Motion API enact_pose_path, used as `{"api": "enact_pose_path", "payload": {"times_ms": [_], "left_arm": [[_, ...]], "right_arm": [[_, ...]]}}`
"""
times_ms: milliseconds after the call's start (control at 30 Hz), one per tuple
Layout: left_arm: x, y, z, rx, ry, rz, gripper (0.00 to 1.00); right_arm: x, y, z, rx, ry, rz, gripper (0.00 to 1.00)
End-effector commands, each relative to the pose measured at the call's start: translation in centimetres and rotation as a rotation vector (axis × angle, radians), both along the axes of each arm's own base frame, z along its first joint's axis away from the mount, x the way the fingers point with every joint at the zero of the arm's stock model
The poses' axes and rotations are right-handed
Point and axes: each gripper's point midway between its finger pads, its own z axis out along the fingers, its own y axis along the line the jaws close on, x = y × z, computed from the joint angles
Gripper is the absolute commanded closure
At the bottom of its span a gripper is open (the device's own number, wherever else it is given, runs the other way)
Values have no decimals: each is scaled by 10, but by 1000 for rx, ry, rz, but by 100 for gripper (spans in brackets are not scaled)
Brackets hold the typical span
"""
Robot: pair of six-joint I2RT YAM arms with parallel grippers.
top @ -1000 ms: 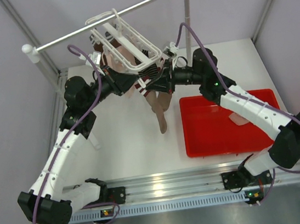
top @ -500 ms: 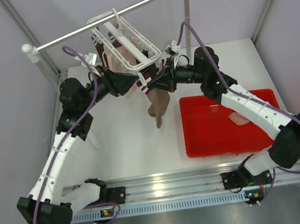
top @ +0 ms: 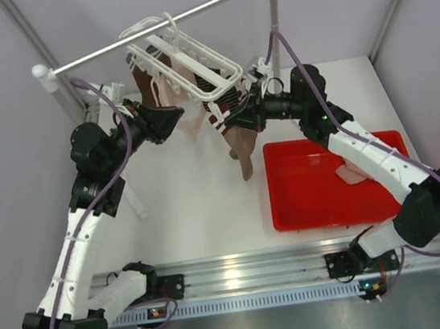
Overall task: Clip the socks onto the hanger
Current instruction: Clamp the sock onto the hanger.
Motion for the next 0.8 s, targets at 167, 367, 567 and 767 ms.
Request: {"api": "enact_pose_path", "payload": {"times_ms": [167,367,567,767], "left_arm": [[21,-7,1,61,-80,-16,64],[33,-11,6,64,-131,-23,58],[47,-18,4,67,-139,-40,57],[57,-21,2,80,-169,-40,58]], "right_arm": [[-6,-12,29,14,-99,11,100],[-7,-13,28,7,-106,19,100],[-7,-13,28,6,-110,30,100],[-6,-13,29,7,-113,40,100]]}}
